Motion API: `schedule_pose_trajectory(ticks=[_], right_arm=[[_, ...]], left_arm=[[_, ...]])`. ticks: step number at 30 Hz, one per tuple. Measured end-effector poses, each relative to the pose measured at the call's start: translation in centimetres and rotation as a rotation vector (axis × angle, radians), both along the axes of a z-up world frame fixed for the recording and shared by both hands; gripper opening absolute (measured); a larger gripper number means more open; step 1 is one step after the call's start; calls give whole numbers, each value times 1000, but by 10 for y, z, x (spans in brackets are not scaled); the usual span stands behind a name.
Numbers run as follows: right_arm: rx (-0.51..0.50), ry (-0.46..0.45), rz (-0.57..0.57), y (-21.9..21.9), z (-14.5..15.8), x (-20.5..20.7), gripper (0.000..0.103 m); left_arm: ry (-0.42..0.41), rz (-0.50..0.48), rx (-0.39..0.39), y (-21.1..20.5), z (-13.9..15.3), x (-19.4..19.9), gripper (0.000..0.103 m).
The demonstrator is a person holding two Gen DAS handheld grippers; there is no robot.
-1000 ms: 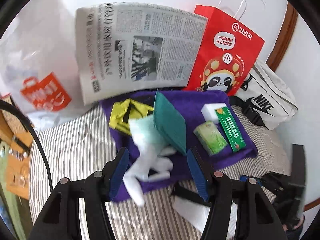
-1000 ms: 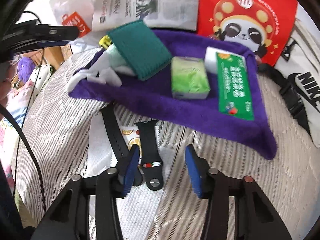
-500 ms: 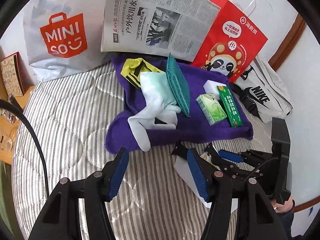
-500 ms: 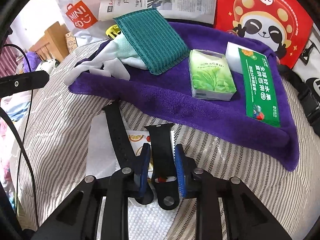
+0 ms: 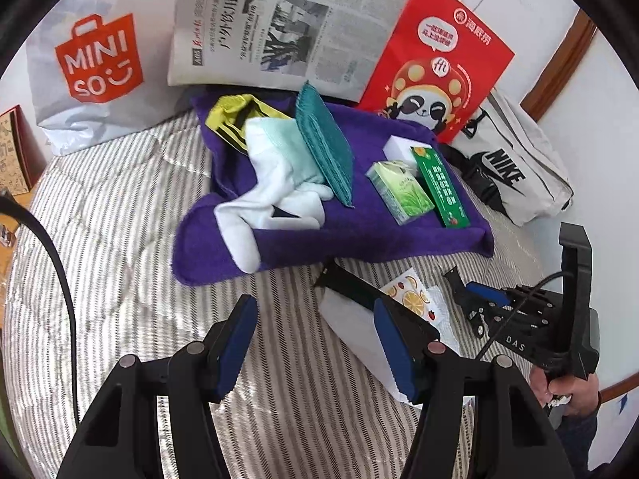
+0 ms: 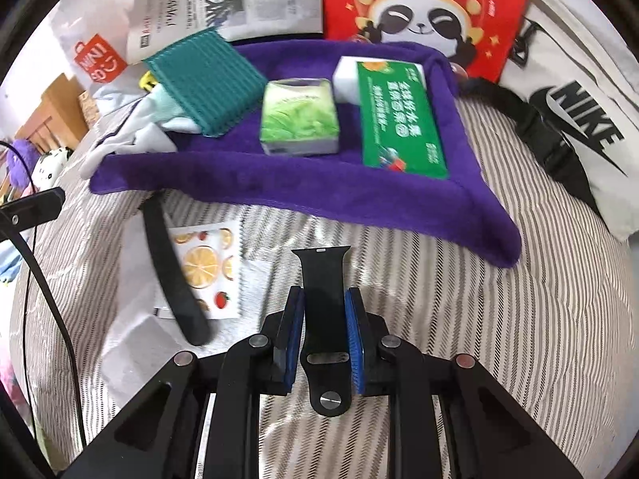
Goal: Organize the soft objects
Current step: 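Grasp the black watch strap on the bed with the right tool, then grasp the second black strap with the left tool while the right tool holds its strap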
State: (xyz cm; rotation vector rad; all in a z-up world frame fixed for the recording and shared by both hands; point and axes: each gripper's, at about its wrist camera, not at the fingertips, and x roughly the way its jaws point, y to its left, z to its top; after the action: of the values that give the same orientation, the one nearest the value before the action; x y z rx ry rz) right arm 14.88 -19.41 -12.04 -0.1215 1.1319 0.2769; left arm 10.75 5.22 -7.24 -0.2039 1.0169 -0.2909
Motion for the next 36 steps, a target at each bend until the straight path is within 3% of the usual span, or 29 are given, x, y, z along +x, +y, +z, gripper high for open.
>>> schedule_pose_trajectory(ticks=[10, 22, 30, 36], right_arm=[[-32, -16, 18, -4, -4, -11, 22], [34, -19, -28, -26, 1, -22, 21], [43, -47, -100, -67, 6, -37, 21], [71, -58, -120, -80, 7, -42, 21]], left_arm=[[11, -38, 3, -17, -5, -4, 59], [55, -87, 31, -62, -24, 2, 59], [96, -29, 135, -92, -41, 22, 59], [81, -24, 296, -114, -49, 26, 62]])
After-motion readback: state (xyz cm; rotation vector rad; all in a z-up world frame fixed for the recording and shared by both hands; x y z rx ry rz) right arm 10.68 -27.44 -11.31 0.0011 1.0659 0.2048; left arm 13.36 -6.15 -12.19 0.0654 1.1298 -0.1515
